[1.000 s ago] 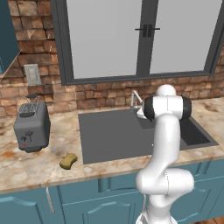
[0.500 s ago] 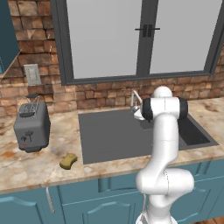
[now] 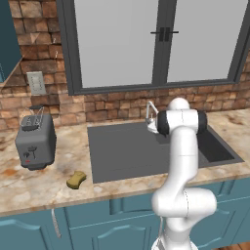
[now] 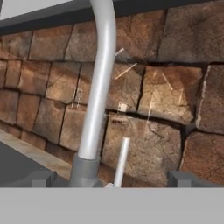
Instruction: Soak the sponge with water for a few seconds and then drop it inside the sink.
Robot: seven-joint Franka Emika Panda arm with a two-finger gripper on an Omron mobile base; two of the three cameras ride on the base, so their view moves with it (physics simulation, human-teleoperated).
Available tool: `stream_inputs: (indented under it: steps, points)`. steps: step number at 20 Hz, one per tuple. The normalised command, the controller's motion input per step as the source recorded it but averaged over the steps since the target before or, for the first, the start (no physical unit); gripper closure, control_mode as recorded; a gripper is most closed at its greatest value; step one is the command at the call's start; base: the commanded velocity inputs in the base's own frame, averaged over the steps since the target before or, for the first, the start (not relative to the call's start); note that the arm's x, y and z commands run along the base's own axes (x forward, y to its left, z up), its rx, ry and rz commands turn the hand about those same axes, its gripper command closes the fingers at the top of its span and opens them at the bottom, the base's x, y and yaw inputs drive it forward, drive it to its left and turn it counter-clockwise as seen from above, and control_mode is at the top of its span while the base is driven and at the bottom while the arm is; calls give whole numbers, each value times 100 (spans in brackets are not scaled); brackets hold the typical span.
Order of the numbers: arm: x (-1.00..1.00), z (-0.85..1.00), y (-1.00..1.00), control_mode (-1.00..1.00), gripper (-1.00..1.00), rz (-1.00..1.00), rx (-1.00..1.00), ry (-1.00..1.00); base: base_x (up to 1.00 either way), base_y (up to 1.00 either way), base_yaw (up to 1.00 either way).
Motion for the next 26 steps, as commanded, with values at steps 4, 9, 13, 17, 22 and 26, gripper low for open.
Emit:
stream_inputs:
  steps: [4,9,13,17,22,26]
  points:
    - [16,-5,0,-100,-100,-5,6,0,0,0,0]
    - [22,-4,-2,-100,-100,-6,5,0,0,0,0]
    - [25,-6,-8,-100,-100,-5,7,0,0,0,0]
    - [21,-1,-15,-100,-100,0,5,0,0,0,0]
    - [13,0,-19,-100,-100,0,1,0,0,0,0]
    - [11,0,-24,-100,-100,0,0,0,0,0,0]
